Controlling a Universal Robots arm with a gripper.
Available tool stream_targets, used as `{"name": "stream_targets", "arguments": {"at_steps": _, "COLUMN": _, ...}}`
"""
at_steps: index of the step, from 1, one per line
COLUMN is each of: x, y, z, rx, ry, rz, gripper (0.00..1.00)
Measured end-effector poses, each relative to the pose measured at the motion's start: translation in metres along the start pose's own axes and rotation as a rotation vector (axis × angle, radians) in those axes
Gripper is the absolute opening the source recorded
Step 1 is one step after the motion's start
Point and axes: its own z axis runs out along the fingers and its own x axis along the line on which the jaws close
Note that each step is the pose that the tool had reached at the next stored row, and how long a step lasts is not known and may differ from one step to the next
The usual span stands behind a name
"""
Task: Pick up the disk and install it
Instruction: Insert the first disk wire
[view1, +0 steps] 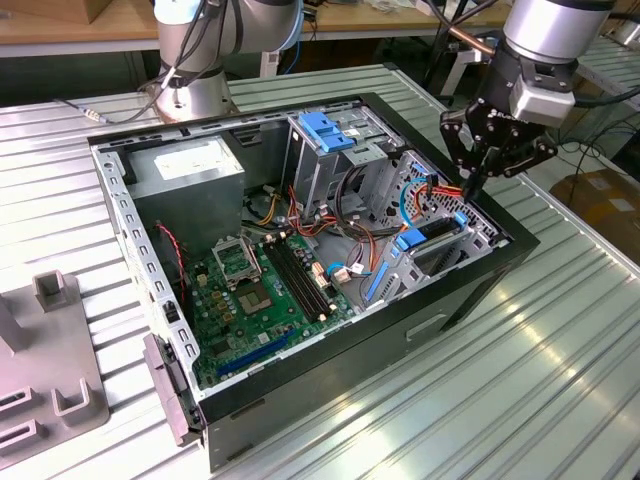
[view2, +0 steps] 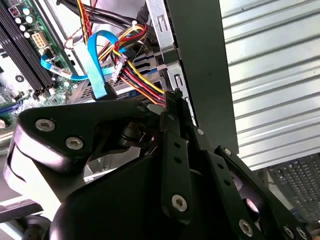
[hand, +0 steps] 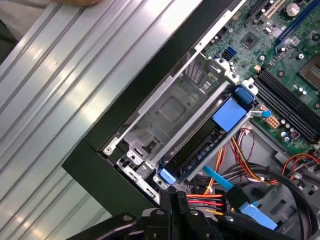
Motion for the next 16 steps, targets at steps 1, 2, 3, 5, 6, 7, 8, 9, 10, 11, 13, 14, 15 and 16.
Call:
{"name": "stream_targets", "arguments": {"at_steps": 1, "x": 0.0000, "y": 0.0000, "z": 0.0002, "rx": -0.0023, "ry": 0.0006, "rz": 0.022, "gripper": 0.16}}
{"name": "stream_targets", "arguments": {"at_steps": 2, "x": -0.0001, "y": 0.0001, "z": 0.0004, "rx": -0.0043, "ry": 0.0012, "rz": 0.041, "gripper": 0.16}}
{"name": "stream_targets", "arguments": {"at_steps": 3, "x": -0.0001, "y": 0.0000, "z": 0.0005, "rx": -0.0053, "ry": 0.0014, "rz": 0.051, "gripper": 0.16}}
{"name": "stream_targets", "arguments": {"at_steps": 5, "x": -0.0002, "y": 0.0001, "z": 0.0006, "rx": -0.0077, "ry": 0.0021, "rz": 0.073, "gripper": 0.16}}
{"name": "stream_targets", "arguments": {"at_steps": 6, "x": -0.0002, "y": 0.0001, "z": 0.0007, "rx": -0.0089, "ry": 0.0024, "rz": 0.084, "gripper": 0.16}}
{"name": "stream_targets", "arguments": {"at_steps": 7, "x": -0.0002, "y": 0.0001, "z": 0.0008, "rx": -0.0100, "ry": 0.0027, "rz": 0.095, "gripper": 0.16}}
{"name": "stream_targets", "arguments": {"at_steps": 8, "x": -0.0002, "y": 0.0001, "z": 0.0009, "rx": -0.0111, "ry": 0.0030, "rz": 0.106, "gripper": 0.16}}
{"name": "stream_targets", "arguments": {"at_steps": 9, "x": -0.0002, "y": 0.0001, "z": 0.0010, "rx": -0.0124, "ry": 0.0034, "rz": 0.118, "gripper": 0.16}}
{"name": "stream_targets", "arguments": {"at_steps": 10, "x": -0.0002, "y": 0.0001, "z": 0.0011, "rx": -0.0139, "ry": 0.0038, "rz": 0.132, "gripper": 0.16}}
{"name": "stream_targets", "arguments": {"at_steps": 11, "x": -0.0002, "y": 0.0002, "z": 0.0013, "rx": -0.0163, "ry": 0.0045, "rz": 0.154, "gripper": 0.16}}
{"name": "stream_targets", "arguments": {"at_steps": 13, "x": -0.0003, "y": 0.0001, "z": 0.0017, "rx": -0.0229, "ry": 0.0063, "rz": 0.216, "gripper": 0.16}}
{"name": "stream_targets", "arguments": {"at_steps": 14, "x": -0.0003, "y": 0.0002, "z": 0.0019, "rx": -0.0252, "ry": 0.0069, "rz": 0.238, "gripper": 0.16}}
{"name": "stream_targets", "arguments": {"at_steps": 15, "x": -0.0003, "y": 0.0002, "z": 0.0019, "rx": -0.0267, "ry": 0.0073, "rz": 0.252, "gripper": 0.16}}
{"name": "stream_targets", "arguments": {"at_steps": 16, "x": -0.0003, "y": 0.0002, "z": 0.0020, "rx": -0.0284, "ry": 0.0077, "rz": 0.268, "gripper": 0.16}}
